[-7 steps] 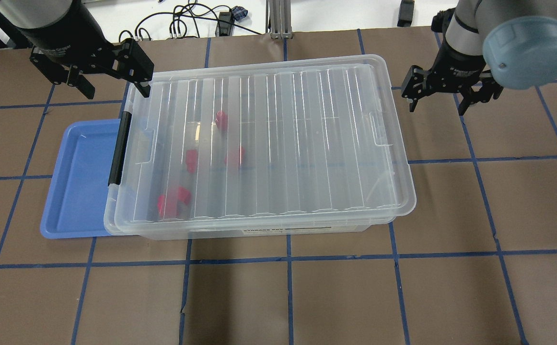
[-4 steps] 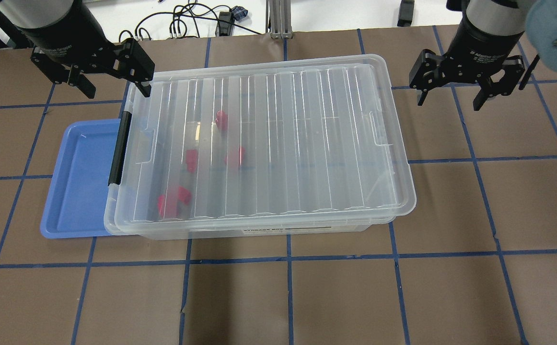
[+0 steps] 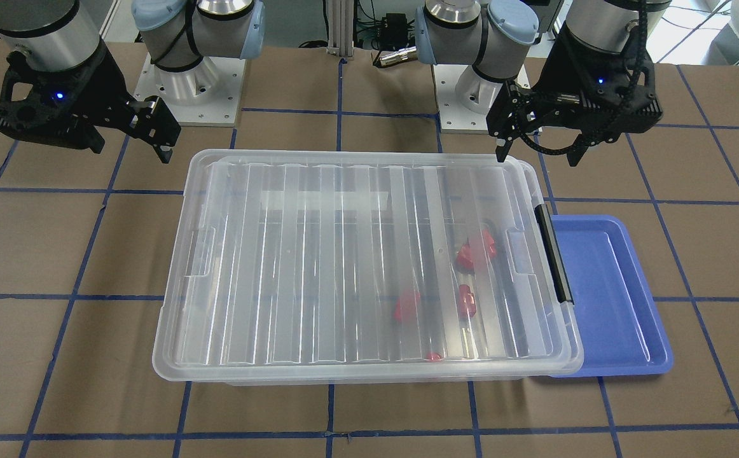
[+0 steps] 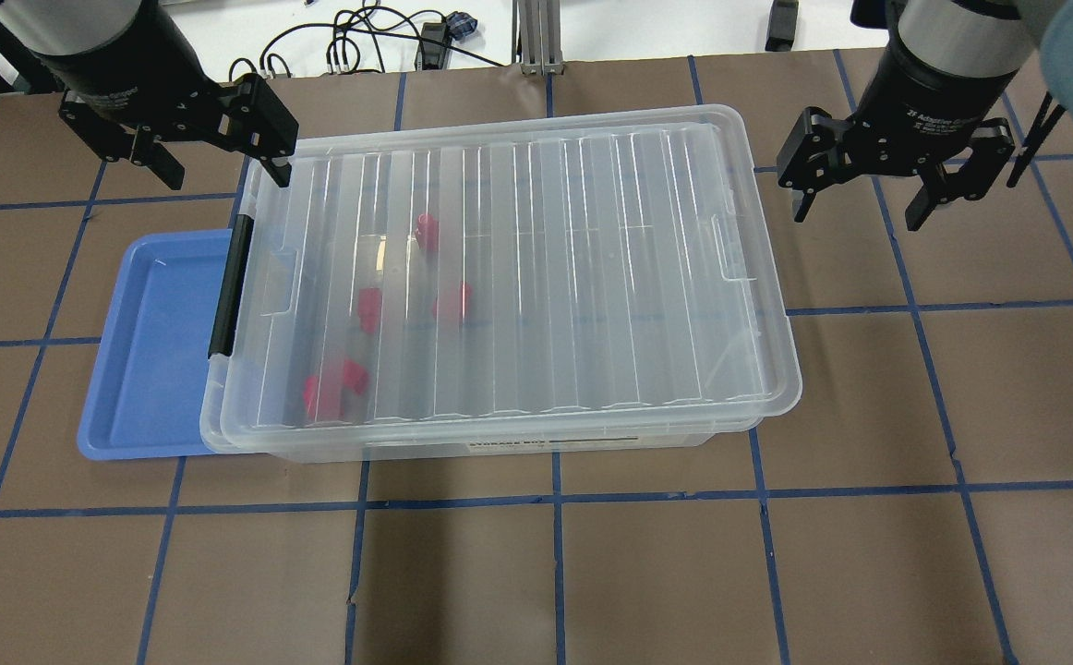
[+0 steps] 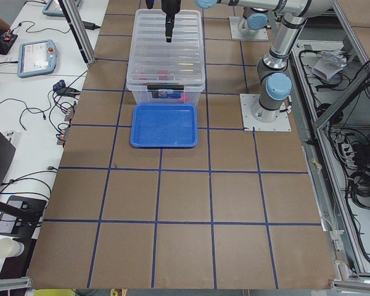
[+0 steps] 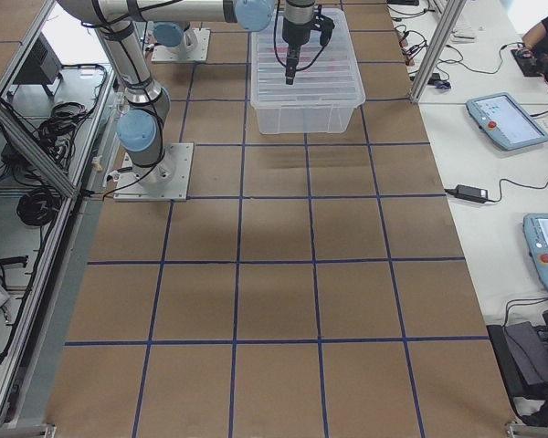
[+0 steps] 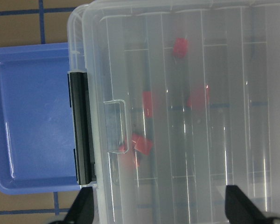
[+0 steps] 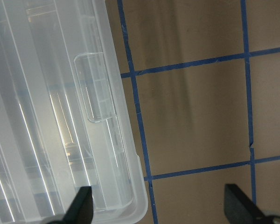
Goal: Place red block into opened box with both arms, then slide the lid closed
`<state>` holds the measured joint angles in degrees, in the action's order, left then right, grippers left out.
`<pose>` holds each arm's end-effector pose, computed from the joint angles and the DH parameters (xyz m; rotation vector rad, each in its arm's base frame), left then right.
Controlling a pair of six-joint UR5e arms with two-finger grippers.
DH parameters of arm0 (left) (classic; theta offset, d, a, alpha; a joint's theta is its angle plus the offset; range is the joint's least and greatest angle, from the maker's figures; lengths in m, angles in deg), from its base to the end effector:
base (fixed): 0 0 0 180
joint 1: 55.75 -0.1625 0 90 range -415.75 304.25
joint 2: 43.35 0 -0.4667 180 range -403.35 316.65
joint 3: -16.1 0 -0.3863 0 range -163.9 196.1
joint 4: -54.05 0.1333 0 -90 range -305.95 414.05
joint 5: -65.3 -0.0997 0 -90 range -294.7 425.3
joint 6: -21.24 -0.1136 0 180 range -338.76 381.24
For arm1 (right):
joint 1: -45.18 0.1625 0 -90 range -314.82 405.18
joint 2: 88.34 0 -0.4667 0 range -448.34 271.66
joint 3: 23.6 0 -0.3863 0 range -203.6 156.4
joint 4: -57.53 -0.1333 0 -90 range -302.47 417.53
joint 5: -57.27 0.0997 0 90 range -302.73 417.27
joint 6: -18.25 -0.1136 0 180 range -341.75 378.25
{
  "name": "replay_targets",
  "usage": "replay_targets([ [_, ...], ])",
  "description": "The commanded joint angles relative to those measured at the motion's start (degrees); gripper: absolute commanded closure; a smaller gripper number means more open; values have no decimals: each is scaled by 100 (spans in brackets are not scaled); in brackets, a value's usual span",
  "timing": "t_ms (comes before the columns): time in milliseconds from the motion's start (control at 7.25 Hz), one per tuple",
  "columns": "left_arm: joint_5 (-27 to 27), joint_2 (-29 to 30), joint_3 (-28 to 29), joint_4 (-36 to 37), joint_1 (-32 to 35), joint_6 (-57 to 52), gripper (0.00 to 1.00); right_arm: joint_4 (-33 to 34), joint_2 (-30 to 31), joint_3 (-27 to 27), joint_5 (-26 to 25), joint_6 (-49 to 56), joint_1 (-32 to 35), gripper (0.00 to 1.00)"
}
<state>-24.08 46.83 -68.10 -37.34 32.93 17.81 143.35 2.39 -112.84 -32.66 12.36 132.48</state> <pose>-0.1231 -0.4967 0.5611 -0.0583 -3.1311 0.1163 0.1109 -0.4802 0.5211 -0.2353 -3.1318 -0.0738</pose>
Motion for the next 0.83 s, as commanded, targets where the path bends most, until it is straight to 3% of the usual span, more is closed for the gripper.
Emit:
replay_targets([
  [0, 0, -18, 9, 24, 9, 0, 0, -4, 15, -5, 2, 0, 6, 0],
  [690, -9, -27, -17, 33, 44, -9, 0, 5, 77, 12, -42, 0, 6, 0],
])
